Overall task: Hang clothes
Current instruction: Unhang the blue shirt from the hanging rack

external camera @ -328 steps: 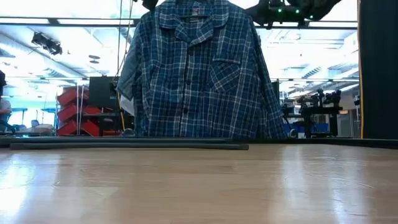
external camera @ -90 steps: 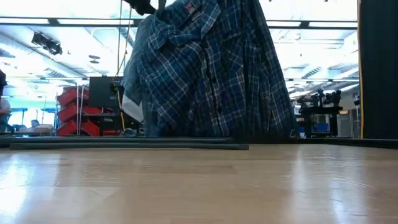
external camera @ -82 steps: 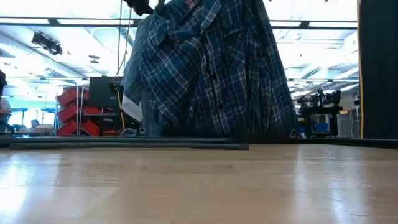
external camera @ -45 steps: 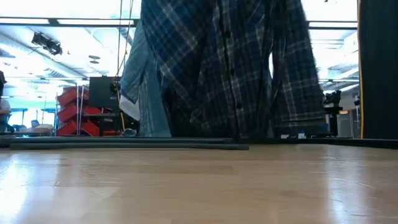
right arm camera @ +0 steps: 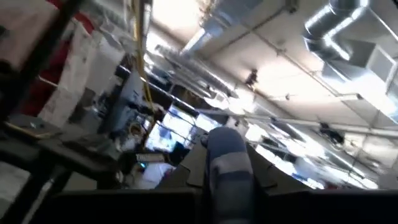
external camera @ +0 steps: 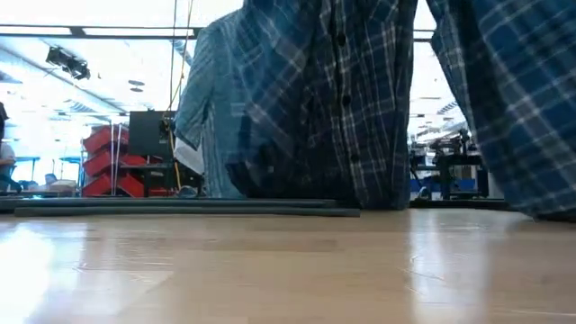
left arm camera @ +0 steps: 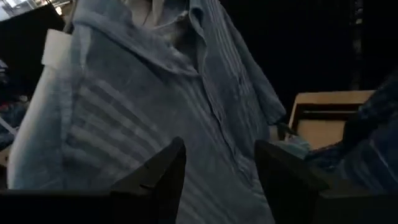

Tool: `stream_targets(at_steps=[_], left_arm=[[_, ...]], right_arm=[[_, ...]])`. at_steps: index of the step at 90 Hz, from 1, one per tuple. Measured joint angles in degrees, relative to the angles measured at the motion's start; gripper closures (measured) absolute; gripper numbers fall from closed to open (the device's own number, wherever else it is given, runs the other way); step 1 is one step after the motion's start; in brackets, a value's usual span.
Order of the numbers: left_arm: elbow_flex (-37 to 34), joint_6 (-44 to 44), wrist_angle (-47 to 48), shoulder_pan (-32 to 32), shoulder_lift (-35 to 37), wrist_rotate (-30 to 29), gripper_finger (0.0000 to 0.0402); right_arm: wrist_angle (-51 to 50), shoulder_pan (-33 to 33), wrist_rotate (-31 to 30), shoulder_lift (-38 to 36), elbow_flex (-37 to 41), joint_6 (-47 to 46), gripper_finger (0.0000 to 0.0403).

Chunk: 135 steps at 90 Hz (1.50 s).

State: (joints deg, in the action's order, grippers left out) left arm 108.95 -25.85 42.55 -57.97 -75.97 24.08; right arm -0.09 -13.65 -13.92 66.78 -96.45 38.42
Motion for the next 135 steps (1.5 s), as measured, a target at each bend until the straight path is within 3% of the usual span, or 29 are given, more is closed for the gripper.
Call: stream_targets(at_steps=[18,28,39,47,57,87,104,135], left_arm=[[0.0,1.1,1.6,1.2,0.7,1.9,0.023],[0.0,1.7,4.7,2.8,0.7,10.9,0.023],[0.0,-0.4,9.5,6.6,0.8,23.0,0.023],[0.0,-3.9,13.2,8.8,1.3,26.7,0.023],[-0.1,-5.2,14.7,11.5,1.6,26.6,0.023],[-8.9,-1.9,3.1,18.7,1.4,26.3,0.023],[-11.1,-2.1,-2.8,24.5,1.5,17.7,0.023],[-11.9,-2.1,-8.3,35.7,1.5,17.1,0.0231]], right_arm=[[1.1,-12.8,-3.6,0.5,-3.6,7.4,0.0389],[1.3,-17.4,-12.5,1.9,-3.7,12.1,0.0389],[1.8,-18.2,-20.7,3.6,-3.7,15.1,0.0389],[1.9,-18.2,-24.2,4.7,-3.7,15.4,0.0389],[2.0,-18.1,-25.5,6.5,-3.7,15.3,0.0389],[5.0,-18.1,-30.0,11.7,-3.6,15.1,0.0389],[5.6,-18.6,-30.4,12.8,-3.6,12.3,0.0389],[5.1,-18.8,-31.5,13.6,-3.6,8.1,0.0389]])
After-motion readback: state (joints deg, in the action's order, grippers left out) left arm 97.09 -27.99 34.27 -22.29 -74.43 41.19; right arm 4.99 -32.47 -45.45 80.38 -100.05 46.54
